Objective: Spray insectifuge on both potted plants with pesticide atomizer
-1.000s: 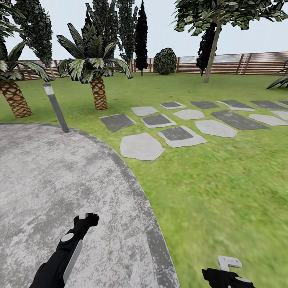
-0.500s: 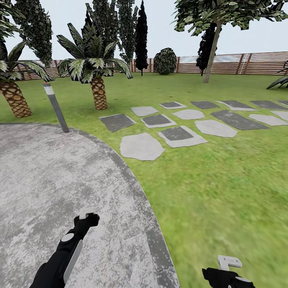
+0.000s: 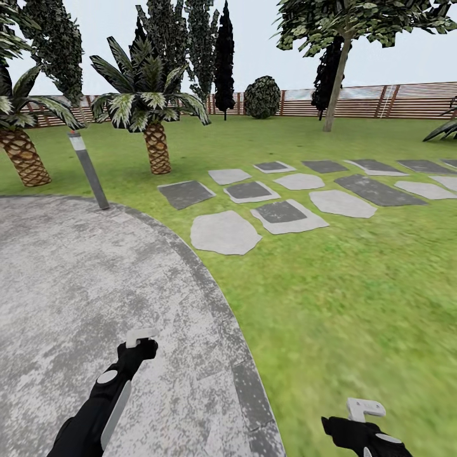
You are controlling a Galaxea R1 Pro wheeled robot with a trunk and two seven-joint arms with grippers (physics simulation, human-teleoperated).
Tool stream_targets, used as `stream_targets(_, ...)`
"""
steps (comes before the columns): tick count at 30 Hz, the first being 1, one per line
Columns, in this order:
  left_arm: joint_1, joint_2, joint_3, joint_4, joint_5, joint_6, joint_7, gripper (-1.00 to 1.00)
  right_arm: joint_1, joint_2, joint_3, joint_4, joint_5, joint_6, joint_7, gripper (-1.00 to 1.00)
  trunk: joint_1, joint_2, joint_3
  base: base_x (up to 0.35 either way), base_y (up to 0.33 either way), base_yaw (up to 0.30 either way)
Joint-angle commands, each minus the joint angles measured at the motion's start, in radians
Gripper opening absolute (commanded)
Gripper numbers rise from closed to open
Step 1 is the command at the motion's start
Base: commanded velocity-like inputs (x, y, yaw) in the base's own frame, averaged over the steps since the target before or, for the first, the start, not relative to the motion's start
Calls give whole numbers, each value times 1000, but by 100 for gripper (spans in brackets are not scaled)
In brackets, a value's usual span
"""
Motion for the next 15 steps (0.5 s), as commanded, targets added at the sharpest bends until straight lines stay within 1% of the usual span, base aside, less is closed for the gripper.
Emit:
stream_targets(1, 0, 0, 0, -2, 9, 6, 1, -100, -1, 0, 0, -1, 1, 5, 1, 100, 0, 0, -1, 0, 0, 0)
stream_targets(5, 0, 0, 0, -2, 9, 6, 1, -100, -1, 0, 0, -1, 1, 5, 0, 100, 0, 0, -1, 0, 0, 0)
stream_targets(7, 0, 0, 0, -1, 9, 6, 1, -100, -1, 1, 0, 0, 1, 6, -1, 100, 0, 0, -1, 0, 0, 75)
stream_targets(15, 0, 0, -1, -1, 9, 7, 2, -100, -1, 2, 2, 2, 1, 6, -2, 100, 0, 0, 3, 0, 0, 217)
